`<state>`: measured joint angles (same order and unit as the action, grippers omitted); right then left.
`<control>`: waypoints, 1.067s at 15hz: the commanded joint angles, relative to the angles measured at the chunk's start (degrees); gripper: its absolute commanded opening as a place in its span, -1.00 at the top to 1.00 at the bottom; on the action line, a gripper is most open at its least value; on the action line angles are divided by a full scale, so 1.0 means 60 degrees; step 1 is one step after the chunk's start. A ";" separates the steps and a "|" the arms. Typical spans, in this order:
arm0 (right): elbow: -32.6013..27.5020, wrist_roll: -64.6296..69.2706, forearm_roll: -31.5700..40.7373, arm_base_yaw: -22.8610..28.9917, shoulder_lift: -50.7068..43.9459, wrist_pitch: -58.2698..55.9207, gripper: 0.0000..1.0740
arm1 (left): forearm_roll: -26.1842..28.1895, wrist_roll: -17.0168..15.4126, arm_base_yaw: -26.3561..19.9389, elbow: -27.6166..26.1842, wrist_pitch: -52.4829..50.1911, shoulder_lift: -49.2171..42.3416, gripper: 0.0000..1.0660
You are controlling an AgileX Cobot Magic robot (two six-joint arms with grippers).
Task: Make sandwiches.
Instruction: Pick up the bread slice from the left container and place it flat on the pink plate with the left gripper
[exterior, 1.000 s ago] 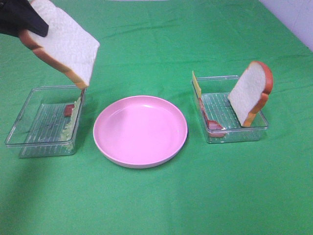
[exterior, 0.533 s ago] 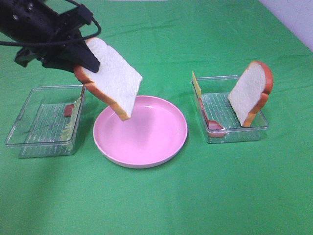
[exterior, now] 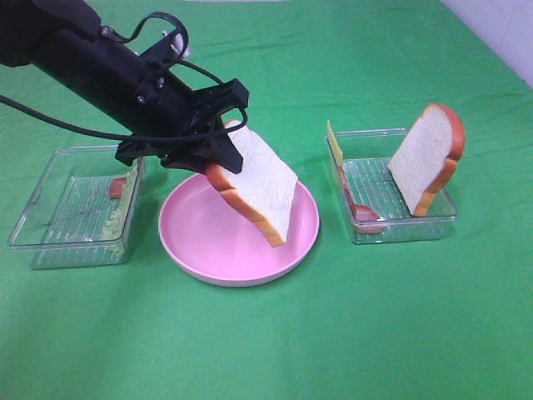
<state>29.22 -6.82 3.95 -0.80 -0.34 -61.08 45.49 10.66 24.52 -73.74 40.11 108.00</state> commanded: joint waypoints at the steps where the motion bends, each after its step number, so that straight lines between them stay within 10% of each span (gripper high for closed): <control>1: -0.0048 -0.0115 0.0010 -0.0019 -0.0134 0.0057 -0.48 | 0.0172 -0.0315 0.0162 0.0038 -0.0239 0.0325 1.00; 9: -0.0048 -0.0115 0.0038 -0.0019 -0.0134 0.0057 -0.48 | 0.0220 -0.0497 0.0162 0.0038 -0.0353 0.0984 0.70; 13: -0.0048 -0.0115 0.0038 -0.0019 -0.0134 0.0057 -0.48 | -0.0258 -0.0449 0.0162 0.0029 -0.0353 0.0984 -0.15; 16: -0.0048 -0.0115 0.0038 -0.0019 -0.0134 0.0057 -0.48 | -0.1136 -0.0449 0.0162 0.0029 -0.0334 0.0964 -0.42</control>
<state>29.22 -6.82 4.18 -0.80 -0.34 -61.08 40.05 7.91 25.38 -73.74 38.39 113.90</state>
